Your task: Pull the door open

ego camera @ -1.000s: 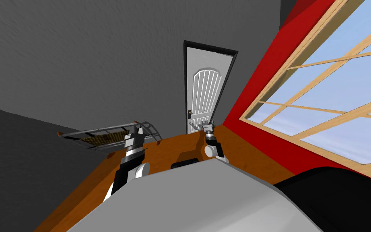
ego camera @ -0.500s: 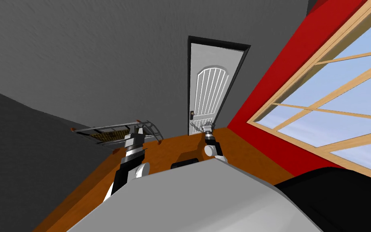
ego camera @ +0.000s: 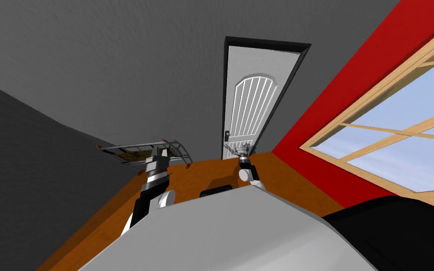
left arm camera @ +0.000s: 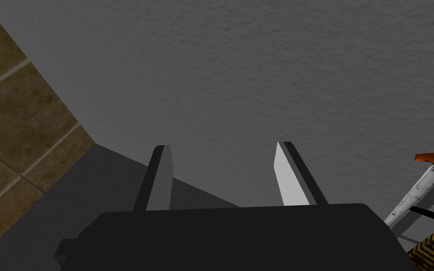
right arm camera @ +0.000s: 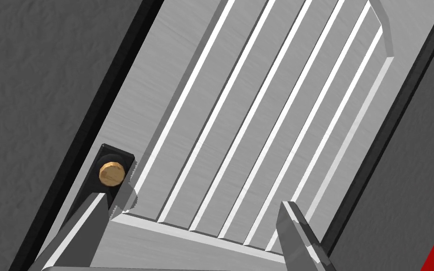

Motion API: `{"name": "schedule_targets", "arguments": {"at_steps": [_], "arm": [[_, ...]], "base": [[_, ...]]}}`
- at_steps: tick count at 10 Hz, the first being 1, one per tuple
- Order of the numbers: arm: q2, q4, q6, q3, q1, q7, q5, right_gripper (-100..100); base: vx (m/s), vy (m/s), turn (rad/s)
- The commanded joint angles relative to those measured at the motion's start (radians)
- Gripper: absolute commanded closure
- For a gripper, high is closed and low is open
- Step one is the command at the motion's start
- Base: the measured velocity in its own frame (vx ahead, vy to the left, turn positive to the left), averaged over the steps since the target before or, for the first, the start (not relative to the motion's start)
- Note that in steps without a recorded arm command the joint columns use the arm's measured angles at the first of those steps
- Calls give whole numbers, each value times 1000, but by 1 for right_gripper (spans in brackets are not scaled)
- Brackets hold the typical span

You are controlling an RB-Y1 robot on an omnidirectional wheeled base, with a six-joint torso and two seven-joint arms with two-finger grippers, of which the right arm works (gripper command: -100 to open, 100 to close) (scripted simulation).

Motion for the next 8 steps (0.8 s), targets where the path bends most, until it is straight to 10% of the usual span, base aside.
{"name": "schedule_targets", "arguments": {"at_steps": [1,8], "arm": [[-9,22,3,6,-9,-17,-35,-100],[-46,119,9,30,-53,-84,-177,-100]], "base": [[88,-50,127],[80,-53,124]]}}
